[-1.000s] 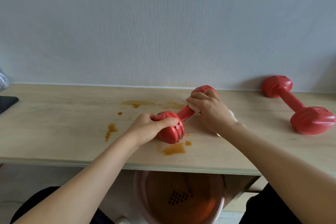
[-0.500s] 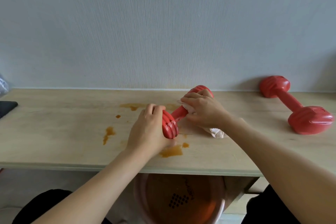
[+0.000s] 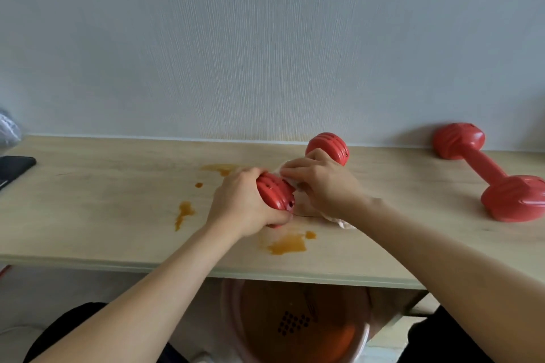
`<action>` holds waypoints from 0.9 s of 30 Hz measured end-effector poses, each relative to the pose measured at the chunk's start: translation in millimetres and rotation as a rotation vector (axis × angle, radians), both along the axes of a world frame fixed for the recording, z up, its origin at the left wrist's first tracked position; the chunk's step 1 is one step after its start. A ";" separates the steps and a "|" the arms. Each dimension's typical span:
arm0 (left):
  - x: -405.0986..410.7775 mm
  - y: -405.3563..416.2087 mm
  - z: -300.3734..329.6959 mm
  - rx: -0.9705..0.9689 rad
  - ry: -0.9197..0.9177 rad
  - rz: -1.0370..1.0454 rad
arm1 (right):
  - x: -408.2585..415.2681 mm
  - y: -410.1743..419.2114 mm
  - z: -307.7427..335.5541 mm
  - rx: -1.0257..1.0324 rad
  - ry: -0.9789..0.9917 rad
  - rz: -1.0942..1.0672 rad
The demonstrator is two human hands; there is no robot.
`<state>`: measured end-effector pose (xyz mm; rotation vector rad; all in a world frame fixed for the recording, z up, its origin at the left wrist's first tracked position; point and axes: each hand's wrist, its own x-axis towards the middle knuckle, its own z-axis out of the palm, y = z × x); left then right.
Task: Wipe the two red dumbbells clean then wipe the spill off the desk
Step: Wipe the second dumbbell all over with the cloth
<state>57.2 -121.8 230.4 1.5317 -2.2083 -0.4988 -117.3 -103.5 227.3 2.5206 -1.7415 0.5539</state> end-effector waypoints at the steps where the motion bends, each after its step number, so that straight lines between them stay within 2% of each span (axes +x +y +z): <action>1: 0.4 -0.6 -0.3 0.009 0.003 -0.003 | -2.1 -3.0 1.5 -0.006 0.027 -0.041; 6: 1.2 1.1 -0.8 0.053 0.051 -0.010 | -21.9 -16.2 3.8 0.028 0.035 -0.222; 9: 2.3 -0.6 -0.4 0.078 0.059 -0.008 | -3.2 -9.3 1.6 -0.012 0.062 -0.135; 12: 4.3 -2.1 -1.0 0.091 0.083 -0.006 | 16.3 3.0 3.4 0.047 0.098 0.027; 15: 6.1 -1.8 -1.7 0.147 0.143 -0.012 | 8.6 0.3 7.4 0.077 0.142 -0.008; 18: 7.1 -0.2 -2.9 0.181 0.187 -0.027 | -10.7 -11.6 8.5 0.081 0.186 -0.145; 24: 6.6 0.0 -1.4 0.229 0.224 -0.017 | -20.7 -26.0 -1.2 0.005 0.083 -0.201; 27: 6.6 1.0 -0.3 0.235 0.236 -0.002 | -2.8 -14.8 8.7 0.078 -0.080 -0.077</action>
